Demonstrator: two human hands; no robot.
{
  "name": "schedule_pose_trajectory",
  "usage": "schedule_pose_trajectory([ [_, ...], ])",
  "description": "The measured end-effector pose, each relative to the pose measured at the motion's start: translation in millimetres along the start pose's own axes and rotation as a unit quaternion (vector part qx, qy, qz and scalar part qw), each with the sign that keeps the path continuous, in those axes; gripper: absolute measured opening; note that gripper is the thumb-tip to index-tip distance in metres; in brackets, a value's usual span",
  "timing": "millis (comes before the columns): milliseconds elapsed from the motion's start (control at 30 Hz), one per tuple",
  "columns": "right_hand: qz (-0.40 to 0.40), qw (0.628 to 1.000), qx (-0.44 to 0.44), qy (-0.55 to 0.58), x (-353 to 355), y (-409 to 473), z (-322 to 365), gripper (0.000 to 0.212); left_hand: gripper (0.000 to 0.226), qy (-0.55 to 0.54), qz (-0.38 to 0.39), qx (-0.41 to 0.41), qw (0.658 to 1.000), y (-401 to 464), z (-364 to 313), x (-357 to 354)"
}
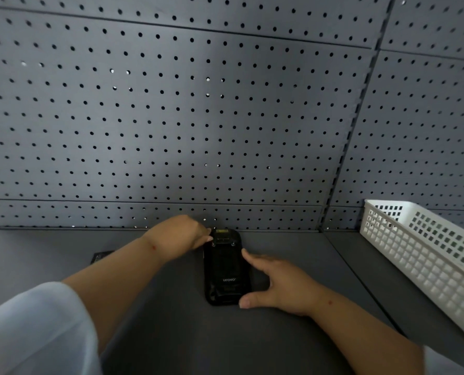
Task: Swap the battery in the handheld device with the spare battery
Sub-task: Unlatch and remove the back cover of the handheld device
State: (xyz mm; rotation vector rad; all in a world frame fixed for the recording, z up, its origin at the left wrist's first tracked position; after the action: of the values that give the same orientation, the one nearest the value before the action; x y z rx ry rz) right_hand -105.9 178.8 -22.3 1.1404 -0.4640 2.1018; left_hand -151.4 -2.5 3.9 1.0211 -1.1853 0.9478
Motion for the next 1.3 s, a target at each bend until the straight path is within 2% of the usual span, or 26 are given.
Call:
schedule_pose_trajectory([
  [67, 0.001, 1.0, 0.004, 0.004, 1.0, -0.8, 1.4, 0.097, 0.041, -0.089, -0.03, 0.038, 0.995, -10.7, -4.7, 1.9],
  [133, 0.008, 1.0, -0.002, 0.02, 1.7, -0.5, 1.4, 0.095, 0.047, -0.191, -0.01, 0.086, 0.978, -23.5, -7.6, -0.4],
  [233, 0.0, 0.996, -0.021, 0.082, 5.8, 2.6, 1.6, 0.077, 0.094, -0.29, 0.104, 0.137, 0.941, -44.7, -16.5, -10.8],
  [300, -0.023, 0.995, -0.029, 0.092, 10.9, 7.7, 4.0, 0.062, 0.111, -0.321, 0.147, 0.137, 0.925, -55.7, -24.6, -15.0],
  [367, -0.039, 0.998, -0.024, 0.04, 15.4, 15.2, 9.4, 0.055, 0.119, -0.339, 0.155, 0.126, 0.919, -62.4, -29.4, -18.3],
  [467, -0.03, 0.998, -0.011, -0.061, 14.8, 27.3, 16.8, 0.052, 0.12, -0.316, 0.135, 0.103, 0.933, -66.9, -28.4, -23.4],
  [567, -0.017, 0.995, -0.026, -0.092, 11.1, 35.4, 16.7, 0.047, 0.139, -0.262, 0.128, 0.12, 0.949, -70.6, -26.1, -29.1],
  [633, -0.023, 0.993, -0.026, -0.113, 11.3, 38.1, 17.1, 0.045, 0.144, -0.25, 0.123, 0.135, 0.951, -72.1, -27.3, -29.5],
  [833, -0.06, 0.989, -0.01, -0.138, 10.8, 45.1, 20.6, 0.04, 0.121, -0.243, 0.101, 0.158, 0.952, -75.4, -30.1, -22.9],
  [1067, -0.071, 0.986, -0.028, -0.146, 10.7, 59.0, 24.1, 0.034, 0.12, -0.243, 0.103, 0.145, 0.953, -77.6, -34.0, -16.9],
  [1200, -0.058, 0.988, -0.054, -0.134, 12.8, 65.2, 28.4, 0.038, 0.111, -0.241, 0.085, 0.144, 0.956, -78.8, -36.6, -12.1],
  [1300, -0.089, 0.991, -0.042, -0.091, 22.1, 64.7, 36.0, 0.035, 0.111, -0.243, 0.08, 0.143, 0.956, -77.5, -35.0, -13.5],
])
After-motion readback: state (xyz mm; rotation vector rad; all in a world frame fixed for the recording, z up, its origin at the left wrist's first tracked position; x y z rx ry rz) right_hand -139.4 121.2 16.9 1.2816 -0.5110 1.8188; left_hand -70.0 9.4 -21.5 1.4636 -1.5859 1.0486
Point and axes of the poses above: each hand's wrist, its own y-axis towards the middle knuckle, its own x-axis out of the back of the hand, z = x × y, the point moved 5 cm from there along y, towards the middle knuckle, and after that the axes turned 10 degrees about x, right-handed, at the moved point
